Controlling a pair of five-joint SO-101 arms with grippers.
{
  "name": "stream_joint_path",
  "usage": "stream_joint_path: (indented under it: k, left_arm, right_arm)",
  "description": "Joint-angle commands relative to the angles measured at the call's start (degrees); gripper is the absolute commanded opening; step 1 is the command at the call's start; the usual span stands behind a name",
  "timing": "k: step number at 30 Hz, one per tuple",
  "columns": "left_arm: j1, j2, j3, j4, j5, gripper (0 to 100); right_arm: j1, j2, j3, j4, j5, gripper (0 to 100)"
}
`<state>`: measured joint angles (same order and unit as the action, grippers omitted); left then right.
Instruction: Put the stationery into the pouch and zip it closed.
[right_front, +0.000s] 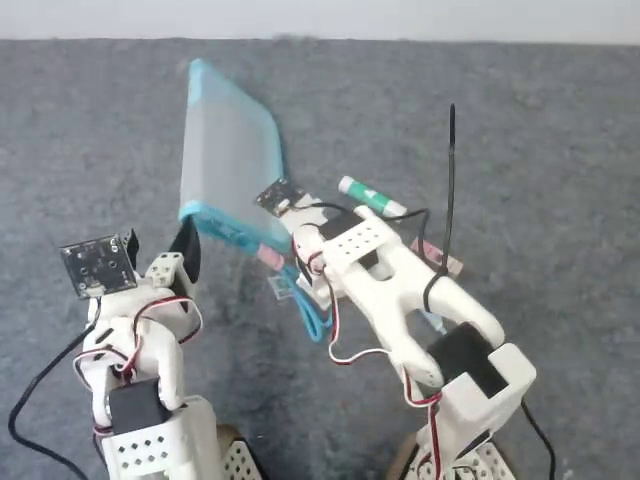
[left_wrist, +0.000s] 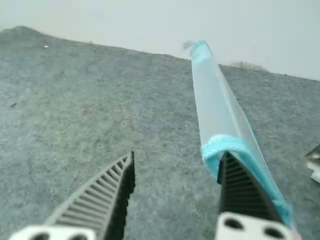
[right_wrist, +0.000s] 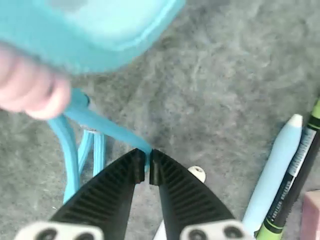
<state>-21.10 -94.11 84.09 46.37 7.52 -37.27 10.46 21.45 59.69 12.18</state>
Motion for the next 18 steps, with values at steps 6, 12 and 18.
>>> stream_joint_path:
  k: [6,12,18]
  left_arm:
    - [-2.37,-0.79,-4.79,-0.18,1.23,26]
    - [-2.37,-0.79,-4.79,-0.35,1.05,26]
    - [-14.07,0.79,-8.66,-2.64,-2.02,26]
  right_arm:
    - [6.73,-1.19,-2.64,1.10,1.41,0.7]
    - [9.71,-4.44,-3.43,4.53,5.27,0.7]
    - [8.40,-17.80,-0.53,4.53,5.54,1.0]
